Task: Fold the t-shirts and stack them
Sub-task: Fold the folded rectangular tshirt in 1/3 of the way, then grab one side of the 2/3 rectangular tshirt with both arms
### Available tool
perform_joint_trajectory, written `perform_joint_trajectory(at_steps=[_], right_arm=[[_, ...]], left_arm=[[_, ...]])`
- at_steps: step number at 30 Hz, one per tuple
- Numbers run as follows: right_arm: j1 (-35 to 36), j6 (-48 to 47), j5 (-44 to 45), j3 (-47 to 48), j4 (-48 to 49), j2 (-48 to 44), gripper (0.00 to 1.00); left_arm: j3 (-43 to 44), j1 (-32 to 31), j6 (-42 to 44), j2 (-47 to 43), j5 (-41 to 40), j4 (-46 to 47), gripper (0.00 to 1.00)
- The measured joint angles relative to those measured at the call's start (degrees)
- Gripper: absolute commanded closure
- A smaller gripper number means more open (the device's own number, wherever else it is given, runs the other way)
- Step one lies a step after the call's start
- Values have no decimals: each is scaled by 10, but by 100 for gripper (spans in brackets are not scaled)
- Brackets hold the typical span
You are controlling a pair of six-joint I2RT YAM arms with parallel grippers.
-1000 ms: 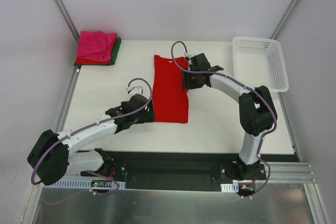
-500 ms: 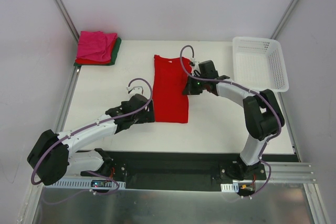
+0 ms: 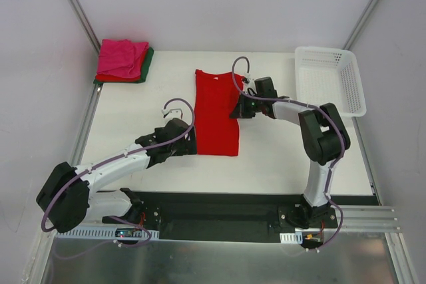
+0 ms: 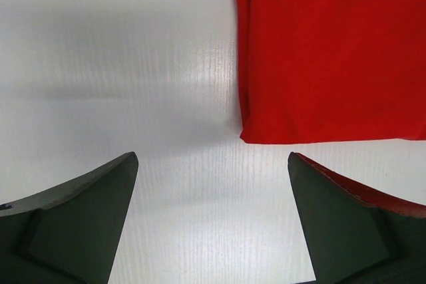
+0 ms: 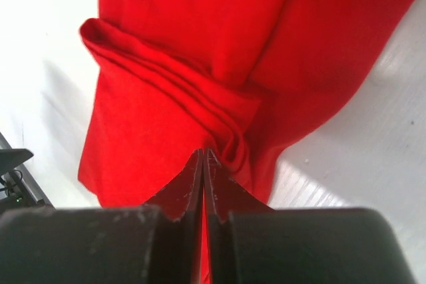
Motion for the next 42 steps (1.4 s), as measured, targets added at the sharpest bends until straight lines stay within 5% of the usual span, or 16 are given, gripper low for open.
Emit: perform_joint_trajectory(at_steps=[12,19,25,30,42], right_arm=[[-13,8,-5,5,11,38,99],[-13,5,1,15,-25,-21,98],[-12,-6,33,25,-77,-150,60],[2,-7,83,-47,-95,-231,50],[104,46,189,-243,-139,-296,44]], left_arm=[[0,4,0,7,0,0,4],[0,4,0,0,0,0,4],[0,4,2,-10,0,1,4],[0,4,23,9,1,16,3],[12,23,89,133,79,102,5]])
